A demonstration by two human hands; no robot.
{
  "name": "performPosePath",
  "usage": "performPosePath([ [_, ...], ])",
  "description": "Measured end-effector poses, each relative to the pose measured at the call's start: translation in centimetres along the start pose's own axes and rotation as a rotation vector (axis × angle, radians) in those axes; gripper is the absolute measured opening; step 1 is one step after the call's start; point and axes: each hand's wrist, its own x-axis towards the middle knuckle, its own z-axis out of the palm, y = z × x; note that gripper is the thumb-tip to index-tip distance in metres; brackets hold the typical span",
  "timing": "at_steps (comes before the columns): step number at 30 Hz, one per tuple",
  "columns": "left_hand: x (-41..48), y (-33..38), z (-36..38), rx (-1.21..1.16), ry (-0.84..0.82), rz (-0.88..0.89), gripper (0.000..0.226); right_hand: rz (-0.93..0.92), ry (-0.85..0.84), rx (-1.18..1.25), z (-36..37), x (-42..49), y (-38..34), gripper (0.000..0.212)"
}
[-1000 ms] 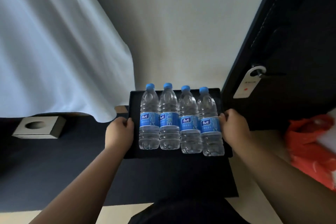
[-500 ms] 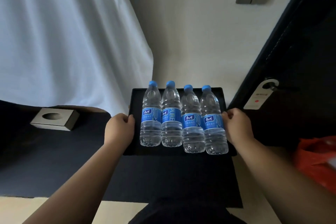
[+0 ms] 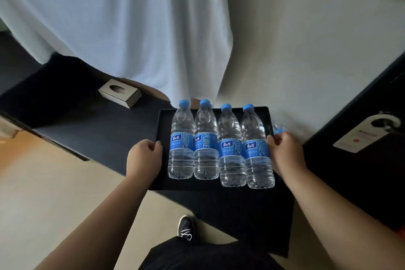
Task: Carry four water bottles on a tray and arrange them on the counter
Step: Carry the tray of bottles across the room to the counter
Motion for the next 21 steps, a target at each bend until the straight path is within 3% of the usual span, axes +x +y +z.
performPosePath([
  [15, -6.0, -12.5, -10.2, -0.018, 0.217, -0.327, 0.039, -0.312, -0.342, -0.035, 9.1, -4.9, -10.6, 0.032],
  [21, -7.6, -19.2, -14.6, -0.048, 0.285, -0.438, 0.036, -0.447, -0.413, -0.064, 14.6, -8.8, -15.9, 0.022],
])
